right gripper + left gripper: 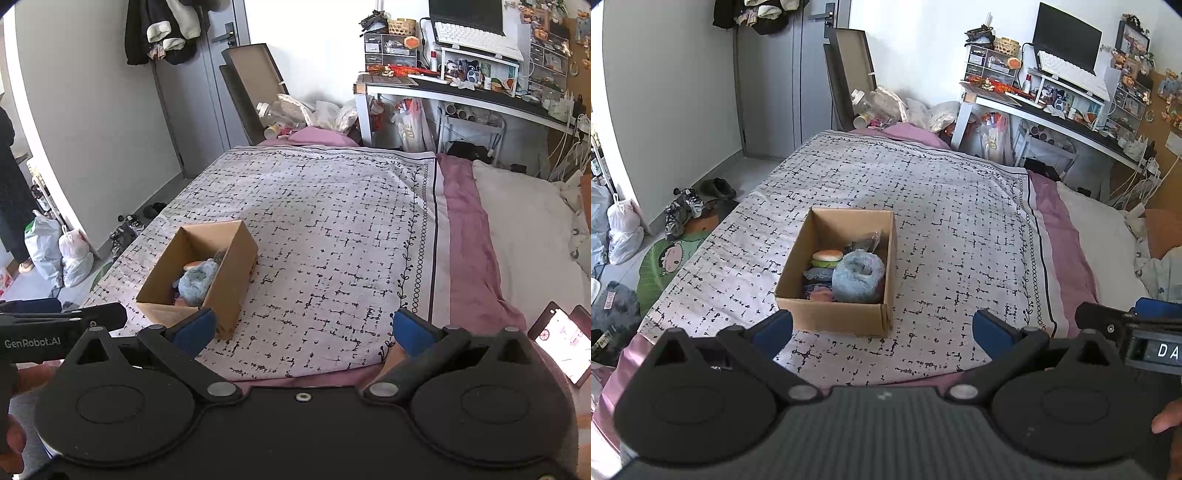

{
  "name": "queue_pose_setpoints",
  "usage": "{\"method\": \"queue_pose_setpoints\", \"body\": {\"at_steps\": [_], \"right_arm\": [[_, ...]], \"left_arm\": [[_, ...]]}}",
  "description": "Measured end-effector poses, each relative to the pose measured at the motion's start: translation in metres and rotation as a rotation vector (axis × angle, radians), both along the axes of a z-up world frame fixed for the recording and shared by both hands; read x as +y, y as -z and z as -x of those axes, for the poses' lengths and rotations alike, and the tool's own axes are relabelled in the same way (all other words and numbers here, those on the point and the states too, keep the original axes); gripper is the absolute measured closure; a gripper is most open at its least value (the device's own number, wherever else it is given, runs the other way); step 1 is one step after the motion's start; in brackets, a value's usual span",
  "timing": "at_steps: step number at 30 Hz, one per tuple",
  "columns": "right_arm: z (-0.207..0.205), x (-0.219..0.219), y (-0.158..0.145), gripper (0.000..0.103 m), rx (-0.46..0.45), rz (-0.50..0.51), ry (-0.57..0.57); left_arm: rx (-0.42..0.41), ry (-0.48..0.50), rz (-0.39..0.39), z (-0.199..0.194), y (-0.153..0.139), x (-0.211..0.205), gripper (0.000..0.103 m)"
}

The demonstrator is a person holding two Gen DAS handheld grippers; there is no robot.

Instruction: Organize soft objects

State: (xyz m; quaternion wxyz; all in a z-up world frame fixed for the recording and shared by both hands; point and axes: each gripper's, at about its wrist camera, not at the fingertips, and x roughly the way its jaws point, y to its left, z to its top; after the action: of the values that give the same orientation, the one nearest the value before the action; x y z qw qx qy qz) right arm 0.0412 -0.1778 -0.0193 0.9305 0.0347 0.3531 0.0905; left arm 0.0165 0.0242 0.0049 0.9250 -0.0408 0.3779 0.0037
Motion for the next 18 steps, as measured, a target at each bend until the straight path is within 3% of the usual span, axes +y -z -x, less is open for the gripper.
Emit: {"method": "queue_pose_setpoints", "body": {"at_steps": [18], "right_arm": [[0.0012, 0.0067, -0.0020, 0.000, -0.001, 0.005, -0.008]], "left_arm": [[0.000, 0.002, 0.008, 0.0021, 0.0008, 0.0015, 0.000]]}}
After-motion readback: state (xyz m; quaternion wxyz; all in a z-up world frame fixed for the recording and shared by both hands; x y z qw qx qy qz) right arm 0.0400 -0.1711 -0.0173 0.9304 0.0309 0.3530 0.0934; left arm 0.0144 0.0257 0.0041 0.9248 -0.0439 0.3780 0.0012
